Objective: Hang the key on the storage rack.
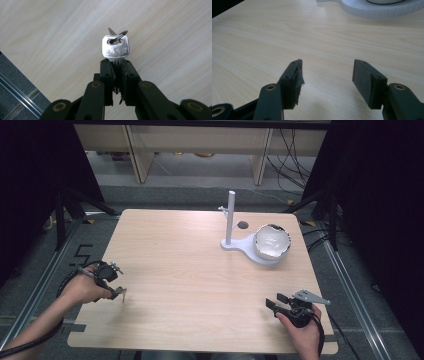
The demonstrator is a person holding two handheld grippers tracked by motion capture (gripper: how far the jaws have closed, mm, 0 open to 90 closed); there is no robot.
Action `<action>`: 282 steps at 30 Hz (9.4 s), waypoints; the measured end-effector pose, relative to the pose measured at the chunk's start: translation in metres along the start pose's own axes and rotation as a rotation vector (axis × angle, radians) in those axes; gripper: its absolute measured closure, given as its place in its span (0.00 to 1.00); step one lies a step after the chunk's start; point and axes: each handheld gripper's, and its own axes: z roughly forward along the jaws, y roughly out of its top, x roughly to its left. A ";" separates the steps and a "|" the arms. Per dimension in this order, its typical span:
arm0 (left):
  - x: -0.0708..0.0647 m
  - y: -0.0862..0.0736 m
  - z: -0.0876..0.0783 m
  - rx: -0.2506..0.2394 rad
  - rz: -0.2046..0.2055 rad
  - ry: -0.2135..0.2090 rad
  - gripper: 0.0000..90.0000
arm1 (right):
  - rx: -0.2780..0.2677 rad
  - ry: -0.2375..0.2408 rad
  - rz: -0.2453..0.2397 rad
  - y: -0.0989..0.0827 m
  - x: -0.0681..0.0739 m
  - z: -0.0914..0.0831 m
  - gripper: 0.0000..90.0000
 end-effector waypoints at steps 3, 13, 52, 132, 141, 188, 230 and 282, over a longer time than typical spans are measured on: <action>-0.001 0.009 -0.009 -0.040 0.003 0.004 0.90 | -0.004 0.016 -0.002 0.000 0.000 -0.001 0.47; -0.008 0.047 -0.023 -0.129 0.027 0.015 0.90 | -0.012 0.001 0.038 -0.001 0.002 -0.001 0.47; -0.043 0.184 -0.046 -0.350 0.066 0.043 0.90 | -0.029 0.000 0.046 -0.002 0.001 -0.003 0.47; -0.078 0.313 -0.072 -0.597 0.096 0.106 0.90 | -0.035 0.028 0.044 -0.002 0.000 -0.003 0.47; -0.077 0.317 -0.070 -0.603 0.095 0.103 0.90 | -0.049 0.023 0.018 -0.002 -0.003 -0.002 0.47; -0.070 0.302 -0.053 -0.625 0.116 0.197 0.90 | -0.037 0.027 0.032 -0.002 -0.001 -0.002 0.47; -0.091 0.298 -0.037 -0.611 0.172 0.283 0.89 | -0.030 0.017 0.035 -0.002 -0.002 -0.001 0.47; -0.067 -0.004 0.061 -0.841 -0.224 0.099 0.40 | -0.037 0.015 0.007 -0.001 -0.002 -0.001 0.47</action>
